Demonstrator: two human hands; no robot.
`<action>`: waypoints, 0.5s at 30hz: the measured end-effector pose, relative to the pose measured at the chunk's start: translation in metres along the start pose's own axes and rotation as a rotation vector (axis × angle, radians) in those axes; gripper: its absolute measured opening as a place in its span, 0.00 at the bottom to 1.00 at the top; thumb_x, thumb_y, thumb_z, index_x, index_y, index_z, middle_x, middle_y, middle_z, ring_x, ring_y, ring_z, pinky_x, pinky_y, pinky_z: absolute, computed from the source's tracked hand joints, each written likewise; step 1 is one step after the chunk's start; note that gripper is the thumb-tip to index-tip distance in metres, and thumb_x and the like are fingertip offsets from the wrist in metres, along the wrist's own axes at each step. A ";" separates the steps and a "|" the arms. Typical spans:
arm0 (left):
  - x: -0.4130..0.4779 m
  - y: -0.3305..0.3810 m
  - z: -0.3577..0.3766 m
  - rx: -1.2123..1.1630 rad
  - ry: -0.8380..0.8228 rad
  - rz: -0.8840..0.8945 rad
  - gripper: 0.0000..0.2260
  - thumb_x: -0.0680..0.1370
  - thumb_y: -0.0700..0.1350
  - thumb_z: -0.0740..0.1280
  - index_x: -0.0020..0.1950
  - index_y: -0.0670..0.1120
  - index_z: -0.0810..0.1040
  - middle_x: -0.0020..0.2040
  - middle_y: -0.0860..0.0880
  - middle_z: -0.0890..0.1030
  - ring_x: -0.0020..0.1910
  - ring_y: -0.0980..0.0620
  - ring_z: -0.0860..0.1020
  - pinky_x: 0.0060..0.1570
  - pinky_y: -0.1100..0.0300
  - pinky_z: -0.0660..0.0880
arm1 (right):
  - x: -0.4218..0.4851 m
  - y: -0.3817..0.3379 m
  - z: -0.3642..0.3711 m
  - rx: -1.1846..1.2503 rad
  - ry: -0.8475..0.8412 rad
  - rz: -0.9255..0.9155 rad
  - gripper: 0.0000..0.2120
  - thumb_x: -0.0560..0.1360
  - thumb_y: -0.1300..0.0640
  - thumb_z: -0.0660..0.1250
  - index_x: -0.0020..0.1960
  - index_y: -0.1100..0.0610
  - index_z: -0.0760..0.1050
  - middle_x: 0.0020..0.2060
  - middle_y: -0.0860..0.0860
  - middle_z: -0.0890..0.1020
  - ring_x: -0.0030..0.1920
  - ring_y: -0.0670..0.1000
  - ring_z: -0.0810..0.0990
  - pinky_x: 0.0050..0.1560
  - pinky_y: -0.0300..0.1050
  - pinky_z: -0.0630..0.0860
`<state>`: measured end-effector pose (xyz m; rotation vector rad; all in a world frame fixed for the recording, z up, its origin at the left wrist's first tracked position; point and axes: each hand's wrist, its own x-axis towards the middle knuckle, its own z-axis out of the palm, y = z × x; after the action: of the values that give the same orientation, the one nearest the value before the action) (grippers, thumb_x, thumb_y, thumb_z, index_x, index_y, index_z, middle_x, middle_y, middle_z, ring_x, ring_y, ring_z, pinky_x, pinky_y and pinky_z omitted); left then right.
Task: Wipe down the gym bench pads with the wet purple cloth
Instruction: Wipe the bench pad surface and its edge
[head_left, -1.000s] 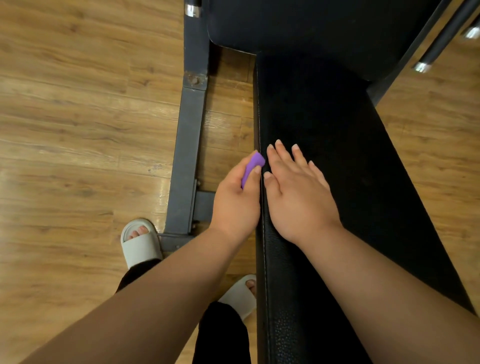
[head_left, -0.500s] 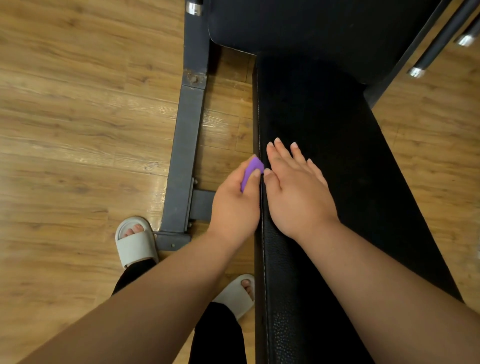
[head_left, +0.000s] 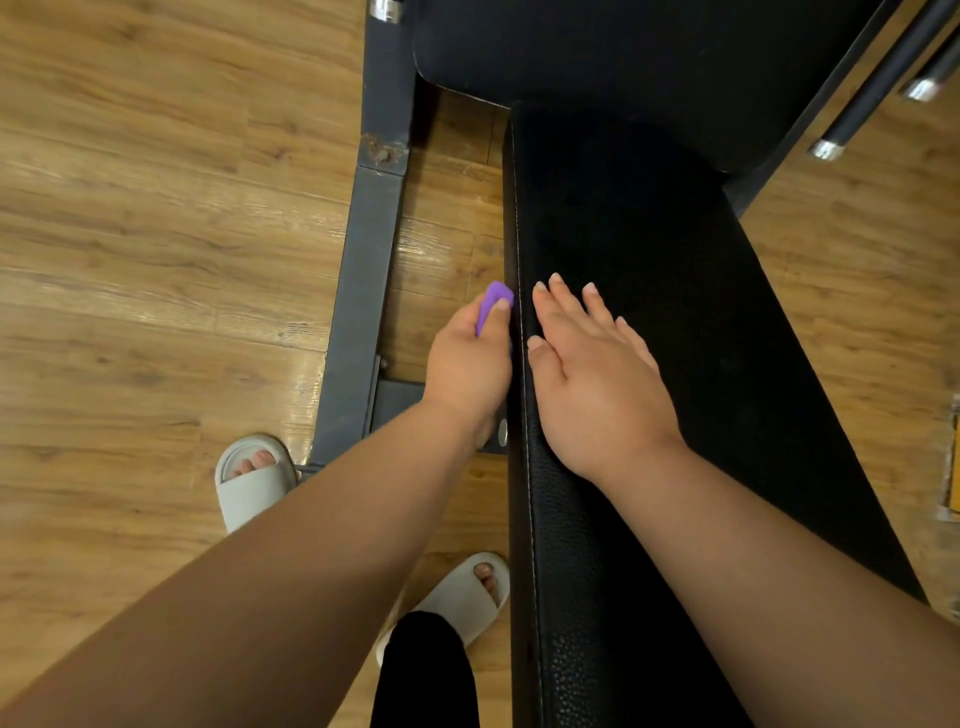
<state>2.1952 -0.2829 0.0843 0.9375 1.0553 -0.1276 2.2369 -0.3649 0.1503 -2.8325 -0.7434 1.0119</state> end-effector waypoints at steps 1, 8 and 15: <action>0.003 0.004 0.002 -0.074 0.005 -0.069 0.09 0.83 0.48 0.60 0.58 0.51 0.79 0.51 0.50 0.83 0.51 0.54 0.82 0.44 0.62 0.79 | 0.000 0.000 0.000 -0.001 0.001 -0.001 0.24 0.83 0.49 0.45 0.79 0.46 0.47 0.78 0.42 0.47 0.77 0.43 0.41 0.76 0.43 0.41; -0.020 -0.016 -0.005 -0.138 -0.024 -0.008 0.10 0.83 0.47 0.60 0.57 0.50 0.80 0.49 0.47 0.85 0.51 0.50 0.83 0.51 0.55 0.80 | 0.001 0.000 0.001 0.000 -0.001 -0.004 0.24 0.83 0.49 0.45 0.79 0.46 0.47 0.78 0.41 0.47 0.77 0.43 0.41 0.75 0.43 0.41; 0.009 -0.001 0.004 -0.329 0.033 -0.194 0.09 0.83 0.47 0.60 0.57 0.47 0.78 0.52 0.43 0.84 0.50 0.47 0.83 0.42 0.57 0.80 | 0.001 0.000 0.002 -0.003 0.009 0.001 0.24 0.83 0.49 0.46 0.79 0.46 0.47 0.78 0.41 0.47 0.77 0.43 0.41 0.76 0.44 0.41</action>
<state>2.2026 -0.2838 0.0768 0.5419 1.1553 -0.0954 2.2367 -0.3644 0.1481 -2.8385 -0.7439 0.9976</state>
